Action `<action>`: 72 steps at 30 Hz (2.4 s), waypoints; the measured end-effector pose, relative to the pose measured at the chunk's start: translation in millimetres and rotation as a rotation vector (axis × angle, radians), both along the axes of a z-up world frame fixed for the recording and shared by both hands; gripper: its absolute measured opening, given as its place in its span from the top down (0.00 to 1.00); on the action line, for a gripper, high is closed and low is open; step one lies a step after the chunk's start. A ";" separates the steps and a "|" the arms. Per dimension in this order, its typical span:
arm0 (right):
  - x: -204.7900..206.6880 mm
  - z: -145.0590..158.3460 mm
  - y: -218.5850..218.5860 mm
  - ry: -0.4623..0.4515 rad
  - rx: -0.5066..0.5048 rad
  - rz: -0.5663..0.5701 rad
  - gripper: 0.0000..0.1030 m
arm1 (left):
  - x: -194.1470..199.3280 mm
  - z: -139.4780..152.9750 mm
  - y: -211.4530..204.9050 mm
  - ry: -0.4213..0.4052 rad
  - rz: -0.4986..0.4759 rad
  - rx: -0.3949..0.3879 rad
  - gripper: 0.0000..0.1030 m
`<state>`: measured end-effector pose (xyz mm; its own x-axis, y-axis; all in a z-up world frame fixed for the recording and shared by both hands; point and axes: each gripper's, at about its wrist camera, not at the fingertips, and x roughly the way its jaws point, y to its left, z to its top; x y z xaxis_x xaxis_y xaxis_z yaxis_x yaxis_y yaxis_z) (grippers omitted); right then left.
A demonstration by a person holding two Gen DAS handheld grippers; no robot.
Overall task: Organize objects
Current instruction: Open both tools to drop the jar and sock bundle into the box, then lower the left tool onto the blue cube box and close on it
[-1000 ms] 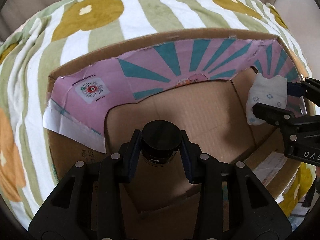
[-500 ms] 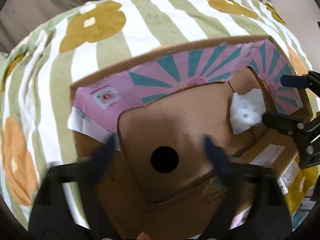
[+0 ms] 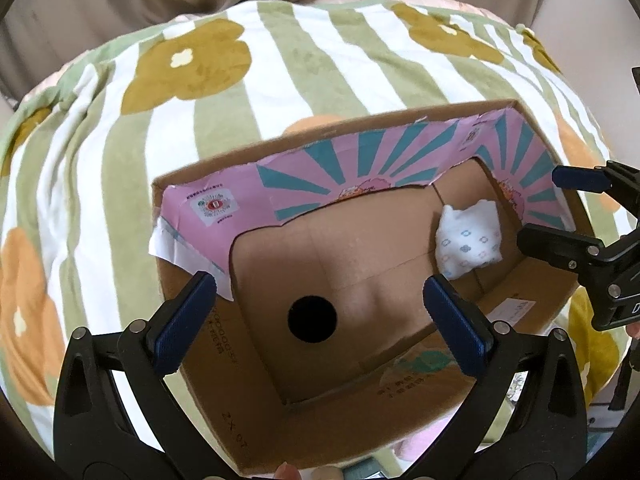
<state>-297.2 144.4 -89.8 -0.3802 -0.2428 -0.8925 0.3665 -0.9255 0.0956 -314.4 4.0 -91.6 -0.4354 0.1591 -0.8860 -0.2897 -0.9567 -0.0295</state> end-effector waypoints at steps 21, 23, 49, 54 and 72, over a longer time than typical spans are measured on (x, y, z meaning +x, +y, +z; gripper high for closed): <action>121.8 111.7 9.0 0.386 -0.104 -0.055 0.04 | 144.6 136.0 -32.0 0.451 0.126 0.044 0.00; 137.9 115.1 11.2 0.414 -0.116 -0.058 0.04 | 165.2 137.9 -32.7 0.478 0.147 0.038 0.00; 288.4 86.5 20.4 0.587 -0.091 -0.075 0.04 | 311.4 63.0 -43.3 0.482 0.197 0.153 0.00; 292.8 85.8 21.0 0.587 -0.104 -0.078 0.04 | 307.4 37.6 -41.0 0.436 0.192 0.126 0.00; 285.6 75.5 26.3 0.544 -0.113 -0.093 0.04 | 264.2 -73.7 -34.6 0.160 0.287 0.220 0.14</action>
<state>-11.6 170.8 -14.3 -0.8029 -0.2691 -0.5319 0.3083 -0.9511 0.0157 -50.2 -30.6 -165.3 -0.6200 0.1890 -0.7615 -0.0286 -0.9754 -0.2188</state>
